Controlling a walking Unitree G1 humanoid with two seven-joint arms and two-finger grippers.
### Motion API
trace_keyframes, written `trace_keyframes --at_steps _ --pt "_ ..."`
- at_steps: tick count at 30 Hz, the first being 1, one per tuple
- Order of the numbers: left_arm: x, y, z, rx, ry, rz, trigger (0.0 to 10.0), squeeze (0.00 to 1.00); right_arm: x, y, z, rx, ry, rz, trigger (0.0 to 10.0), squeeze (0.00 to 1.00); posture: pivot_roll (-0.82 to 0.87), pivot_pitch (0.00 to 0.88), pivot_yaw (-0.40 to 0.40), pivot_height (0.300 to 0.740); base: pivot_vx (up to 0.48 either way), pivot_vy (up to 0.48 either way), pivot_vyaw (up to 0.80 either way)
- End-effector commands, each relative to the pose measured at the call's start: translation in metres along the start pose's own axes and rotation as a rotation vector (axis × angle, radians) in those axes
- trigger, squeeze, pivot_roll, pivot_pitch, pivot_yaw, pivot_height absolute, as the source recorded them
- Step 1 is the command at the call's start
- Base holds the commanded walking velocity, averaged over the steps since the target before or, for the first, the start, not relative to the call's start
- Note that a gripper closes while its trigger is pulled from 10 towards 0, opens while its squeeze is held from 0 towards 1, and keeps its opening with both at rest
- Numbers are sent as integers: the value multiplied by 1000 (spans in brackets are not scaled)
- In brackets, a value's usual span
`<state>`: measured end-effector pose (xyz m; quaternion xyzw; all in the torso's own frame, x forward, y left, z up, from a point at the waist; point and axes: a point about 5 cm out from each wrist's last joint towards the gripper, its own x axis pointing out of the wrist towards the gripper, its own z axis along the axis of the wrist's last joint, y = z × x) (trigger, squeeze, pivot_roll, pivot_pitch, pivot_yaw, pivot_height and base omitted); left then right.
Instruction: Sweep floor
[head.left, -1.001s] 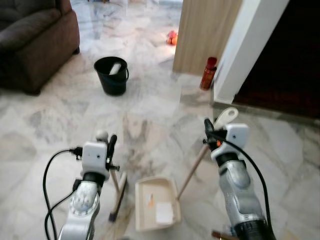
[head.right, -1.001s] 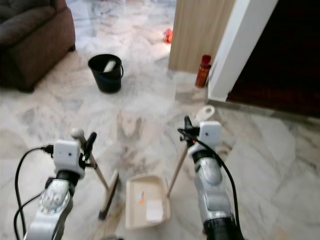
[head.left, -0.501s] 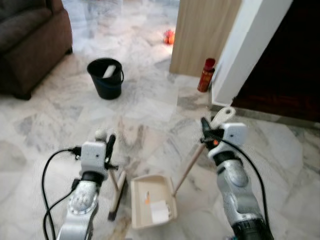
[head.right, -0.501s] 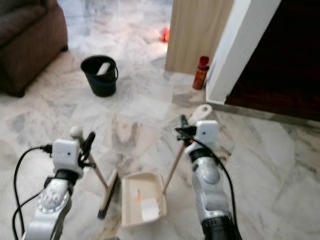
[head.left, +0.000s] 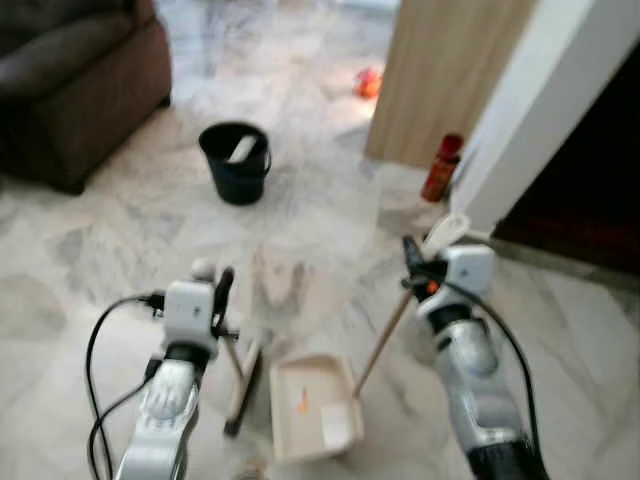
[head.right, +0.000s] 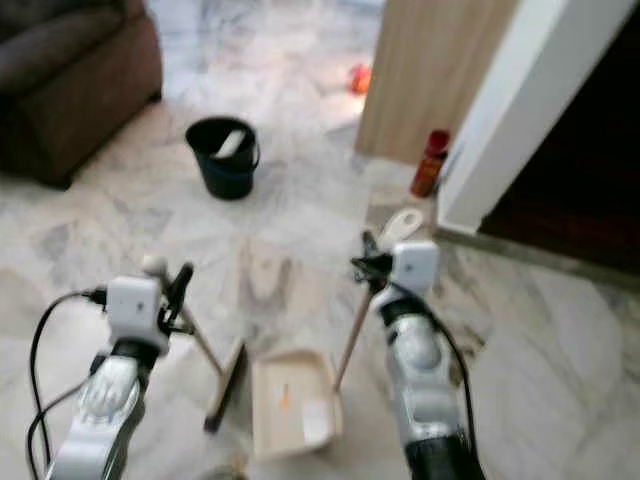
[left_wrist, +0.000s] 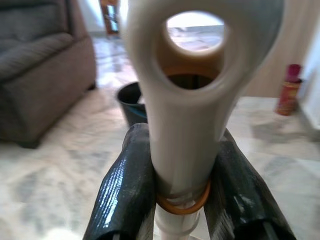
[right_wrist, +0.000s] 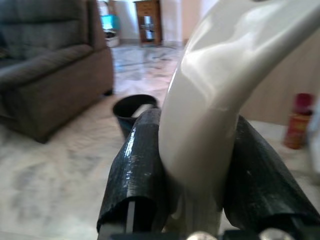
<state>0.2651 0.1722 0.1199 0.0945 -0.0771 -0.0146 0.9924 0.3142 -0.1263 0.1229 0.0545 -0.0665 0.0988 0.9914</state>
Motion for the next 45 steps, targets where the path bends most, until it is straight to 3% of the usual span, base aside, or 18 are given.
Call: trace_keyframes --at_steps 1,45 --pt "1 -1 7 6 -34 3 10000 0 0 -4 7 17 -34 -7 10000 0 157 130 -28 740 341 0 519" --pt "1 1 7 11 -29 7 10000 0 -2 5 3 30 -12 43 10000 0 162 144 -29 740 344 0 44"
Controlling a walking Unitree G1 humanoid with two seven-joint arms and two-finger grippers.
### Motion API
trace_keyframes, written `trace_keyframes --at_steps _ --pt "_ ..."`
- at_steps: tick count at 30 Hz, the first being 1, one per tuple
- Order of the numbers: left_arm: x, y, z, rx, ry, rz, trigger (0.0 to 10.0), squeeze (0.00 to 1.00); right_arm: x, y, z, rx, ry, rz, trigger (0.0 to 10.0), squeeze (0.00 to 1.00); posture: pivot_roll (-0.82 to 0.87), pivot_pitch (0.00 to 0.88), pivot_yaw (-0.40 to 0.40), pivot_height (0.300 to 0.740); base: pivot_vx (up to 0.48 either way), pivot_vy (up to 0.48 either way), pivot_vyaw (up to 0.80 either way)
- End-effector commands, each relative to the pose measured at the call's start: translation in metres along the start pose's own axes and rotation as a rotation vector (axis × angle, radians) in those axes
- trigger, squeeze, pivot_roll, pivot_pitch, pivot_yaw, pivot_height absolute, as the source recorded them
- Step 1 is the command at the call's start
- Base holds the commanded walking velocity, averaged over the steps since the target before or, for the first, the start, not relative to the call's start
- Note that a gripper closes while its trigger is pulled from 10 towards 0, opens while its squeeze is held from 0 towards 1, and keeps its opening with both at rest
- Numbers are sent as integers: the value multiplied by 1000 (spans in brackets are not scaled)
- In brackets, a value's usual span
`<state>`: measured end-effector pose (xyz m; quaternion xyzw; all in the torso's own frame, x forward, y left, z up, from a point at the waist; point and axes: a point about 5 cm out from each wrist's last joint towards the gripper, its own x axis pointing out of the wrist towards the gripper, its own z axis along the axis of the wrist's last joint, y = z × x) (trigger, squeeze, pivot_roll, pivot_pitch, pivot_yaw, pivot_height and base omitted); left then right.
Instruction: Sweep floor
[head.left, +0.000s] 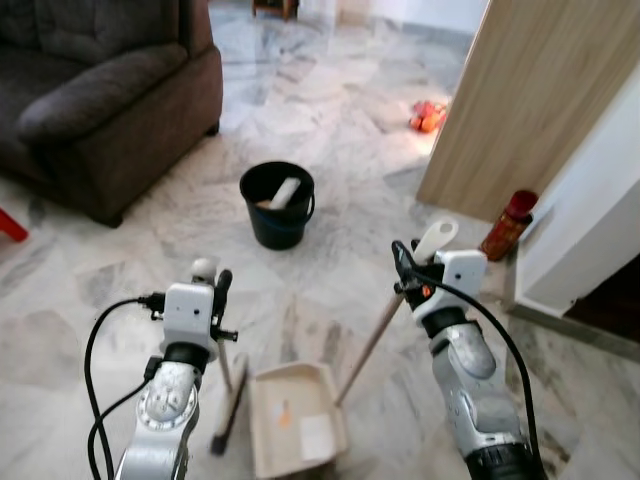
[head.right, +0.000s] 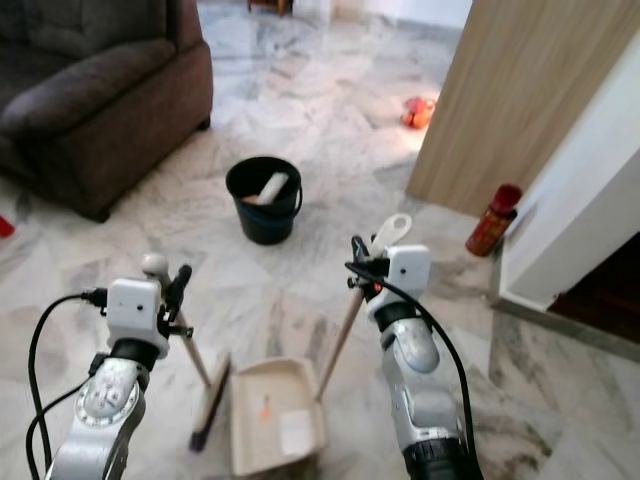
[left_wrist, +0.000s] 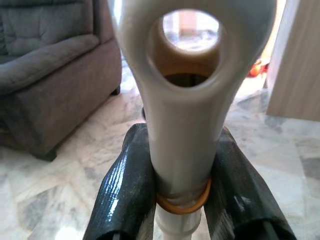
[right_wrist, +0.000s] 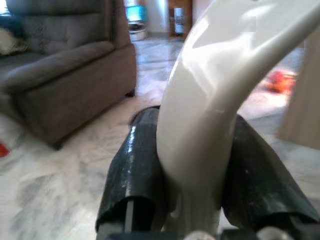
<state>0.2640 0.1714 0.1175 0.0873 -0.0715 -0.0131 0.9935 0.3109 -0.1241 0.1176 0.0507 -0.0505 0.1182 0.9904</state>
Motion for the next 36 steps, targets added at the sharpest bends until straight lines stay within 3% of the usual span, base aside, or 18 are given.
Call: trace_keyframes --at_steps 1,36 --pt "2 2 9 26 -41 4 10000 0 1 3 8 30 -46 6 10000 0 162 144 -28 740 345 0 556" --pt "2 1 9 26 -42 -2 10000 0 2 2 9 51 -45 15 10000 0 163 135 -26 740 346 0 44"
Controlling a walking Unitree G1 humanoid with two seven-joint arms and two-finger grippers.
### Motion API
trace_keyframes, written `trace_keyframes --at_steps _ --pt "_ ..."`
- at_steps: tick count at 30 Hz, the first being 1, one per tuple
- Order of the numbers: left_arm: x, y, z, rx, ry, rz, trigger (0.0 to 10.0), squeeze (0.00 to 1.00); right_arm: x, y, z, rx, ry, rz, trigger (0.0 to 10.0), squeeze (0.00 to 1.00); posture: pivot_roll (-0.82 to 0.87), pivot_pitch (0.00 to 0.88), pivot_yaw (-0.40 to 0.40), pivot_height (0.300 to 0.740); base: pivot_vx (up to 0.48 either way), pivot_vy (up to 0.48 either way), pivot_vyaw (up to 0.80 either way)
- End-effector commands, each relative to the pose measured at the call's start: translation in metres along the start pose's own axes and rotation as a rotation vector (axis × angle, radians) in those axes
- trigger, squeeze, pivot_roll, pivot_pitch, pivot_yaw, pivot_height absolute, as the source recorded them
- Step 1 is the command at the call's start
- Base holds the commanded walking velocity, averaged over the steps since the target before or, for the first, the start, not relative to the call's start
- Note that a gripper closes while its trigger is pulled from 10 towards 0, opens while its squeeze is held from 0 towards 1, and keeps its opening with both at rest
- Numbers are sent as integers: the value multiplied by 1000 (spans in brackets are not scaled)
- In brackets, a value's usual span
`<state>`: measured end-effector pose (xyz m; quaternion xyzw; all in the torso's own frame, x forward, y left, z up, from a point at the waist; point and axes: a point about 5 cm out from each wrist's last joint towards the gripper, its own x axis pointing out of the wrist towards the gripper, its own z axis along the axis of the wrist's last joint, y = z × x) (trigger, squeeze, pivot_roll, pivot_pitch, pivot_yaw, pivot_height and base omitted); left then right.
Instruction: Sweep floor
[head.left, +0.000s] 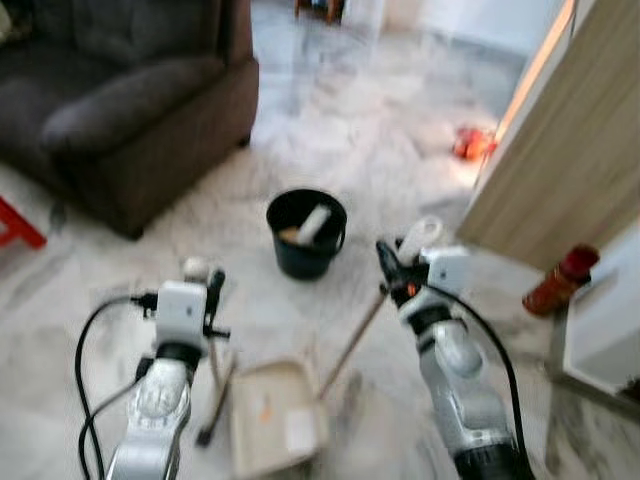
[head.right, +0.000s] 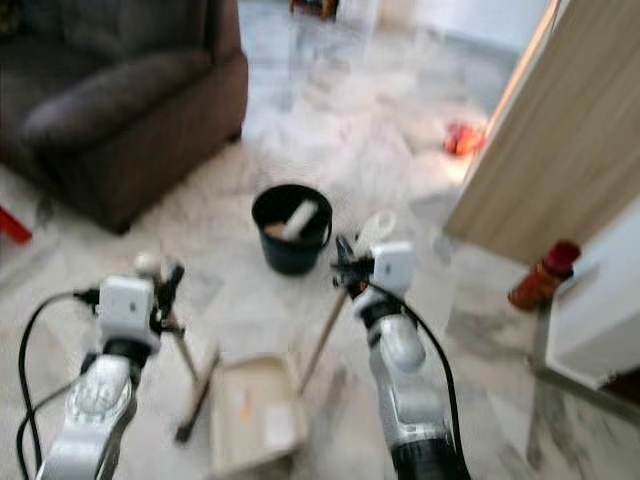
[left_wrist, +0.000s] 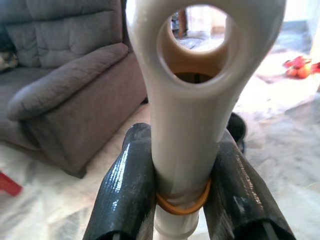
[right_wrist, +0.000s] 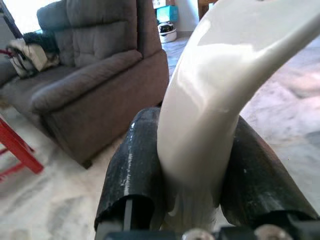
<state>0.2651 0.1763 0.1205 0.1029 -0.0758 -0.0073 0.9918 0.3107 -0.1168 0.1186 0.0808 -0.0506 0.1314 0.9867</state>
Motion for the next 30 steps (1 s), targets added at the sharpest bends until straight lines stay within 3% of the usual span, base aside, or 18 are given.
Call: trace_keyframes --at_steps 1,30 --pt "1 -4 7 -7 -35 -10 10000 0 0 -4 9 -11 -38 -8 10000 0 163 135 -26 740 349 0 0" --pt "1 -5 7 6 -34 -15 10000 0 0 -3 10 -2 -43 0 10000 0 165 145 -28 740 345 0 0"
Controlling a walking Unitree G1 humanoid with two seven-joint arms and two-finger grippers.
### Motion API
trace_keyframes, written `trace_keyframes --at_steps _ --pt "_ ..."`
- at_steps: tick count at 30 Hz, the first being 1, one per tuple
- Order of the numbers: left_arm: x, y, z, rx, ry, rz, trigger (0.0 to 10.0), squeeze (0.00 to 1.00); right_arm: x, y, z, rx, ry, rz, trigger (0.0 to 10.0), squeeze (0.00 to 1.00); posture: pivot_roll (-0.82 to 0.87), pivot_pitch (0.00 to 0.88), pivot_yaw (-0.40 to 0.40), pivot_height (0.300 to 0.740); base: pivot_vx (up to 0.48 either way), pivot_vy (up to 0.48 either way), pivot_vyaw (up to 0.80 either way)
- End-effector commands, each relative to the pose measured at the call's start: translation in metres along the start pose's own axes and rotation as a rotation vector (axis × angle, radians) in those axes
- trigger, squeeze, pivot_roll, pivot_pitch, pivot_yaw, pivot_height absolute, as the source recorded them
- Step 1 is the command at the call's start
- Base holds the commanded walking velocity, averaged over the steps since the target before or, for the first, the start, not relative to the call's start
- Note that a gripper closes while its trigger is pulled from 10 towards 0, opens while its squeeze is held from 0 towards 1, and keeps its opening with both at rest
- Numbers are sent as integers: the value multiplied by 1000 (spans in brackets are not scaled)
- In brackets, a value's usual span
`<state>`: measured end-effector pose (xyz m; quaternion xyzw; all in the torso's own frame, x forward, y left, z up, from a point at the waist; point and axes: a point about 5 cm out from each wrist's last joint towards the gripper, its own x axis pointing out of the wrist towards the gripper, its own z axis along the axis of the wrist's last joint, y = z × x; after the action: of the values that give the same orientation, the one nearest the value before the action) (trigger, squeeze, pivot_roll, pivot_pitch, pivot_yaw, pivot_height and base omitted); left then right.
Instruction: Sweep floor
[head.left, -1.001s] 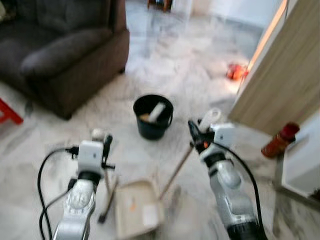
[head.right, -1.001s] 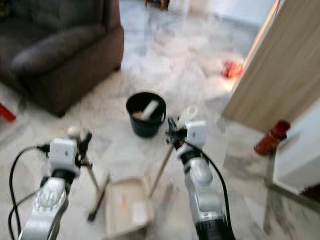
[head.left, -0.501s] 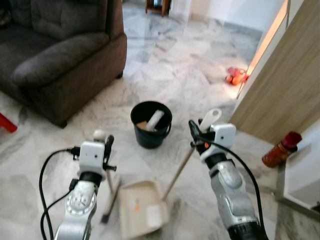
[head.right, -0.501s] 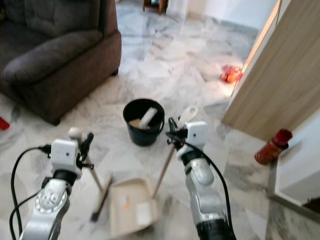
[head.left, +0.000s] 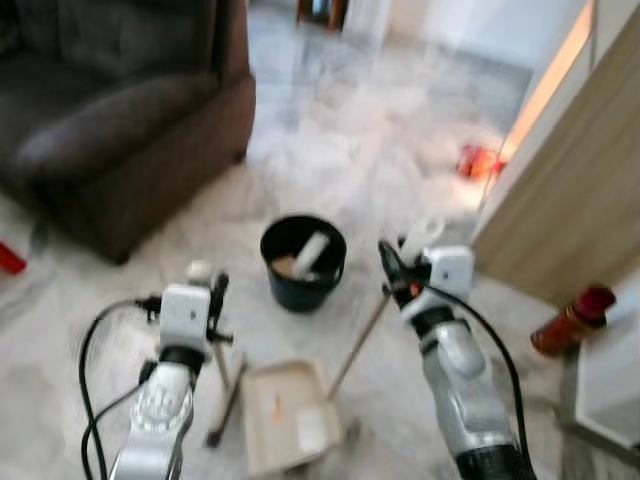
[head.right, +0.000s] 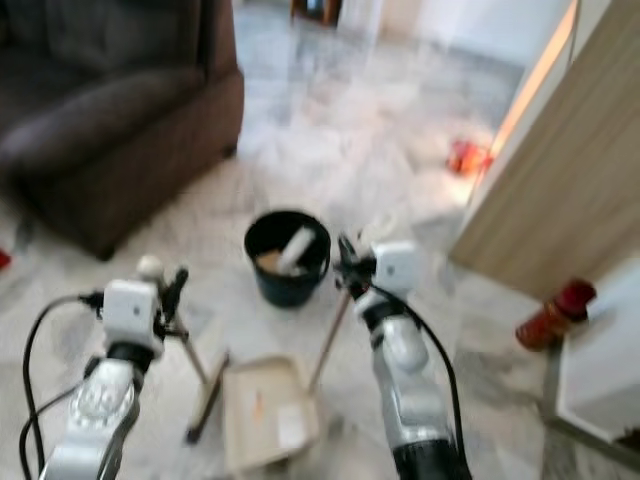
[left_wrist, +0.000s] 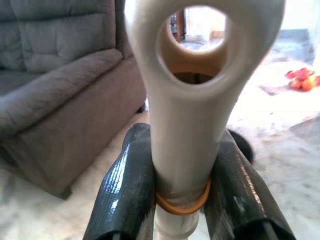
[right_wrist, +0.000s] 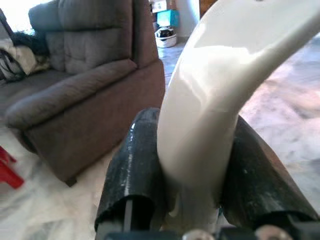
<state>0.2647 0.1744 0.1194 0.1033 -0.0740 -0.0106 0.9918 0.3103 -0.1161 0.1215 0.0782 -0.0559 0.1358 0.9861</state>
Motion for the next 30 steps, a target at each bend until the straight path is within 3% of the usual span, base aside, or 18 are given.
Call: trace_keyframes --at_steps 1,19,23,30 --pt "1 -3 8 6 -37 -9 10000 0 0 -4 7 5 -33 -10 10000 0 166 146 -28 740 345 0 0" --pt "1 -3 8 8 -36 -11 10000 0 0 -5 5 5 -23 -27 10000 0 168 147 -25 740 345 0 0" --pt "2 -3 8 7 -36 -12 10000 0 1 -6 5 7 -19 -29 10000 0 170 146 -25 740 342 0 -800" --pt "2 -4 8 1 -41 -21 10000 0 1 -6 5 2 -20 -33 10000 0 171 143 -24 740 163 0 0"
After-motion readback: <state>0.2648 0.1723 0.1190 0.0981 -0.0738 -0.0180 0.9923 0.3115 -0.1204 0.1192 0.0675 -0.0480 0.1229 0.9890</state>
